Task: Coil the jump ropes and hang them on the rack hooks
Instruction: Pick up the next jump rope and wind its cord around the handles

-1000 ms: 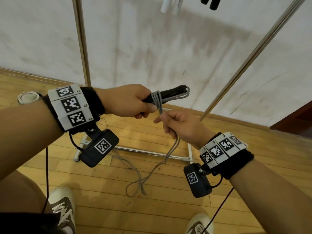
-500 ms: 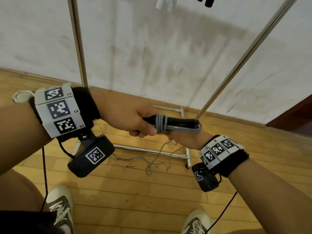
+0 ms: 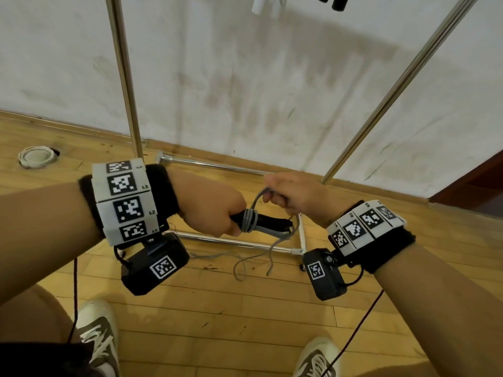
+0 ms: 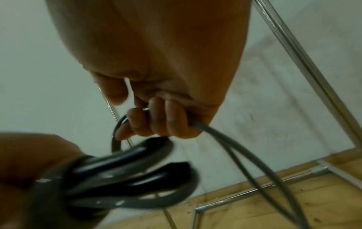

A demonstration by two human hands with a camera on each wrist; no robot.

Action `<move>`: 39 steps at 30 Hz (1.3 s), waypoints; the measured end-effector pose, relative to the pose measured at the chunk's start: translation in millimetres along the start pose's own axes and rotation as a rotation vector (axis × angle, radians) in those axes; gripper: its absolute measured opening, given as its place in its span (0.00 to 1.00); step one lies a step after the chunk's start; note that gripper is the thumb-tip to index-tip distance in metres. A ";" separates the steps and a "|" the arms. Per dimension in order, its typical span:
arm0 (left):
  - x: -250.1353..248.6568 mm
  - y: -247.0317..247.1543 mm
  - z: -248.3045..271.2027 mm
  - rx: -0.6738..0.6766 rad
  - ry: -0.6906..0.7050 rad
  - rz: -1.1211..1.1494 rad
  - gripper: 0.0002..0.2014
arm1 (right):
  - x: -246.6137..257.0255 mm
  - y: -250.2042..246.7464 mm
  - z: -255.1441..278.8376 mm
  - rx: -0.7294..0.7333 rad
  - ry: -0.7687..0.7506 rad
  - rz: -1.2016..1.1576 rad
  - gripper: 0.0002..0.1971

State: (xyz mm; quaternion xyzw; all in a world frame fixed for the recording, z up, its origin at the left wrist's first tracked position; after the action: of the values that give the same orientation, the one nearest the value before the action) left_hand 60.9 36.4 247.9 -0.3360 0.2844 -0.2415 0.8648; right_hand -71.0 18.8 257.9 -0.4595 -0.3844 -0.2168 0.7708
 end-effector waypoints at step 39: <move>-6.7 -15.2 17.0 0.004 0.260 0.349 0.08 | -27.2 -6.1 -6.1 0.026 -0.075 0.433 0.16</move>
State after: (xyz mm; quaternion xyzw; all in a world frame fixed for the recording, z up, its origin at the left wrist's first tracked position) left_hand 63.8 38.0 271.4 -0.2463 0.4468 -0.1299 0.8502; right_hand -89.4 10.0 238.0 -0.5289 -0.3081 -0.0239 0.7904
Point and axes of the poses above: each hand's wrist, its own z-axis away from the middle knuckle, its own y-axis out of the palm, x = y × z, the point moved 7 cm from there along -z, towards the middle knuckle, and after that the axes turned 6 degrees about x, right-handed, at the moved point
